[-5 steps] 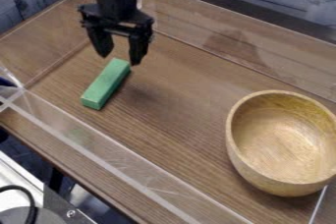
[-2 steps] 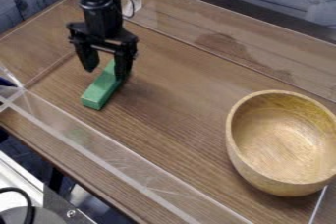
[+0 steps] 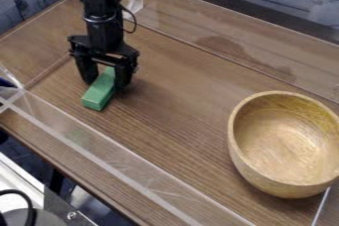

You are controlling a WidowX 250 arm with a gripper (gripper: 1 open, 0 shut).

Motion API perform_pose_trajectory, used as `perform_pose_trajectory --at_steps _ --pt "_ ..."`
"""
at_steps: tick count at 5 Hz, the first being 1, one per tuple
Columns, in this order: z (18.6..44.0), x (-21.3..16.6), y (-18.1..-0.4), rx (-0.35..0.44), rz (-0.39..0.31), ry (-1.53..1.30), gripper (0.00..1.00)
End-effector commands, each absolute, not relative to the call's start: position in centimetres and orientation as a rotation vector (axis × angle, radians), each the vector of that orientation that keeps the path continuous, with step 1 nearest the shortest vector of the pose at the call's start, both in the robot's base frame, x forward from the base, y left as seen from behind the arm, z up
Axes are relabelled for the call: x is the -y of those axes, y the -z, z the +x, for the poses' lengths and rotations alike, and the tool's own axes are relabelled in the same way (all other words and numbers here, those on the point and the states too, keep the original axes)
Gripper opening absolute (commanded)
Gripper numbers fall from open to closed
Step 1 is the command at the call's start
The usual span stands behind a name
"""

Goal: Put the green block in the brown bowl

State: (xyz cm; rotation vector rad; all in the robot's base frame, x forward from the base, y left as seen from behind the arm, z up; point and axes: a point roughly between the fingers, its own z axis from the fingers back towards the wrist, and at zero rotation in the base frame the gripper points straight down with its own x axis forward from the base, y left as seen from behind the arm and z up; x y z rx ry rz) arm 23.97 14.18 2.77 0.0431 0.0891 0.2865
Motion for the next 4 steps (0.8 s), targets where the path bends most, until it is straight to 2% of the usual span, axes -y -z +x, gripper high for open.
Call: perform_pose_trajectory --at_steps 1,2,3,4 --pt "24.5 -14.3 -3.6 -0.066 0.072 -0.289 0.00" --pt "24.4 -14.1 -3.8 -0.081 0.079 -0.291 0.00" --pt "24.6 -13.1 -6.3 -0.072 0.092 -0.281 0.00" --pt "25.2 -11.5 -9.9 -0.036 0.099 -0.247 0.00"
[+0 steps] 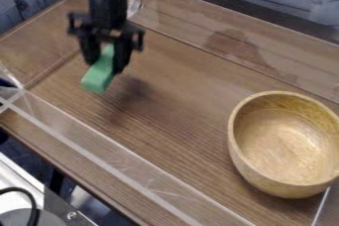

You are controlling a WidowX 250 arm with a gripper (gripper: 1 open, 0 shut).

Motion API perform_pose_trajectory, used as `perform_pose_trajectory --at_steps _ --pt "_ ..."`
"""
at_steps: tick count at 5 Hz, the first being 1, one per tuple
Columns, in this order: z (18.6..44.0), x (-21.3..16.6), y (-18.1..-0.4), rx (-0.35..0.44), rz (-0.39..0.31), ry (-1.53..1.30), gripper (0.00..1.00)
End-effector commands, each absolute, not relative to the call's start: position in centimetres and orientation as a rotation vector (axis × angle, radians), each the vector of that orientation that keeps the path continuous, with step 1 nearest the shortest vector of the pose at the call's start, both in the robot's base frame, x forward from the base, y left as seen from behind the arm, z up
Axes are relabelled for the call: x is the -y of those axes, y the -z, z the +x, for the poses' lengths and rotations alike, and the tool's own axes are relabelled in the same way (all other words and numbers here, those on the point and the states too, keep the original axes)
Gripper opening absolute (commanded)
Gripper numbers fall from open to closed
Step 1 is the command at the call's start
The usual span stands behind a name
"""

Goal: Put the green block in the brown bowl

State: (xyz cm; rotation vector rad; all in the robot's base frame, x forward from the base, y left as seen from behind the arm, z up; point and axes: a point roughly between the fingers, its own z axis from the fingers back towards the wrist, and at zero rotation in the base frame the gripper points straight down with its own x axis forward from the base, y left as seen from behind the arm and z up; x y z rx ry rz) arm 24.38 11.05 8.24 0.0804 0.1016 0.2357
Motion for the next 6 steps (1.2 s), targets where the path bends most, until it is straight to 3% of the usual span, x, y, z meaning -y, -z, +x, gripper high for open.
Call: perform_pose_trajectory --at_steps 1,3,4,6 --pt "26.4 -8.2 -13.3 -0.043 0.075 -0.171 0.00" --pt "28.3 -0.1 -17.0 -0.088 0.058 -0.100 0.00" --pt "29.4 4.2 -16.5 -0.120 0.027 -0.069 0.00" --pt "30.2 12.6 -13.3 -0.162 0.033 0.001 0.00"
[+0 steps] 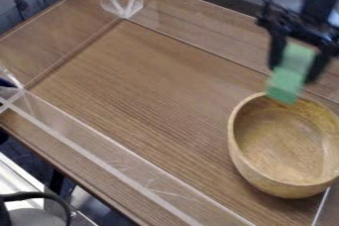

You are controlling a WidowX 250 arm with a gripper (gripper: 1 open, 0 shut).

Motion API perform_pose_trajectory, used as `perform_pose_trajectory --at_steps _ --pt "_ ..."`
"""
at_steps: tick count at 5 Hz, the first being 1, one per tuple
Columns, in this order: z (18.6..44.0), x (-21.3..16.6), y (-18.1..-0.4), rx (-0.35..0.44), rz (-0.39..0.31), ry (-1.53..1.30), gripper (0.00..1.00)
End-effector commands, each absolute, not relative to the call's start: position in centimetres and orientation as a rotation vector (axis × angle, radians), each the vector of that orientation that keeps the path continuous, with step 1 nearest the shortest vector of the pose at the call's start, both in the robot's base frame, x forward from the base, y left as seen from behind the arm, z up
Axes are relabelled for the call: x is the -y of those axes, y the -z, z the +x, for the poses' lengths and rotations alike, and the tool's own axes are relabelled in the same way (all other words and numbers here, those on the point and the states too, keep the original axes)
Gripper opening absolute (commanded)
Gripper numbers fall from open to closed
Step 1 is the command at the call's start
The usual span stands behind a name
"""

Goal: Put the green block in the brown bowl

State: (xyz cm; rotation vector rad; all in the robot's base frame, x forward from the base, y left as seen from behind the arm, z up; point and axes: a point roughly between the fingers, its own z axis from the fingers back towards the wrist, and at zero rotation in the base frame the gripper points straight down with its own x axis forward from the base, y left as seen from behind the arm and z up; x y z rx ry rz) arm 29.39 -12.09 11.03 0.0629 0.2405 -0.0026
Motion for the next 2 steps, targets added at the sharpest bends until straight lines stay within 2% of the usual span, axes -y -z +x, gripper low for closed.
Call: perform_pose_trajectory --at_steps 1,2 --pt "30.4 14.2 -11.4 -0.182 0.043 0.005 0.00" --pt "30.1 14.8 -8.5 -0.235 0.045 0.005 0.00"
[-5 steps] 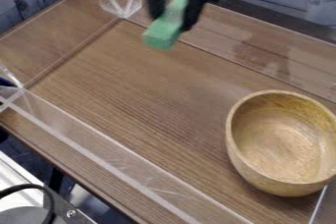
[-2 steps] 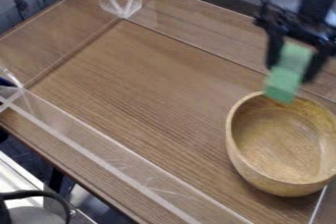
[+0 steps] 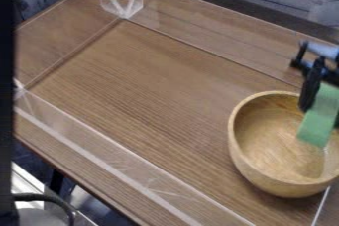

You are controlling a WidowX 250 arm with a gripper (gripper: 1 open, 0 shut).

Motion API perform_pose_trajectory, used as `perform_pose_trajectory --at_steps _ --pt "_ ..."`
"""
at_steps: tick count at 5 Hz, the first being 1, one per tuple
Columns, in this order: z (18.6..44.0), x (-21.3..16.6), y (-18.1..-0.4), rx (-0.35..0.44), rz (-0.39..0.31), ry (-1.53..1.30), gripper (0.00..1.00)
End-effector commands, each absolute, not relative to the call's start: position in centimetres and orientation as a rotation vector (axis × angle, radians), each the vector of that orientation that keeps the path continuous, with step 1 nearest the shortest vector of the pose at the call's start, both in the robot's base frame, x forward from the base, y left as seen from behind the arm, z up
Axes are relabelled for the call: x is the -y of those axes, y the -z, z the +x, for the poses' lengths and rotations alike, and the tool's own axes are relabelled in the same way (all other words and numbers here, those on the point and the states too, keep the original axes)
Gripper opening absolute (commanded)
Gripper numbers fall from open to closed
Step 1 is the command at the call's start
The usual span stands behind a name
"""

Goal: Put the green block in the brown bowl

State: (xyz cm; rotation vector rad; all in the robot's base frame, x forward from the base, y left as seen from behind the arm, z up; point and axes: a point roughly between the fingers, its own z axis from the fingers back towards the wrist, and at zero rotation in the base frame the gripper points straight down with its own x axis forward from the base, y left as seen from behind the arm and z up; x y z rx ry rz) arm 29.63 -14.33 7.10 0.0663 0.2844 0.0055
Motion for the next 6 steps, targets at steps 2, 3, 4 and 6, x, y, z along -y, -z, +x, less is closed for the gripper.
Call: perform_pose_trajectory --at_steps 2,3,4,6 --pt "30.0 14.8 -5.8 -0.300 0.030 -0.021 0.00" --pt "29.7 14.7 -6.3 -0.298 0.031 -0.055 0.00" --pt "29.3 14.7 -6.9 -0.295 0.030 -0.088 0.00" --pt "28.4 12.9 -5.9 -0.258 -0.063 -0.138 0.00"
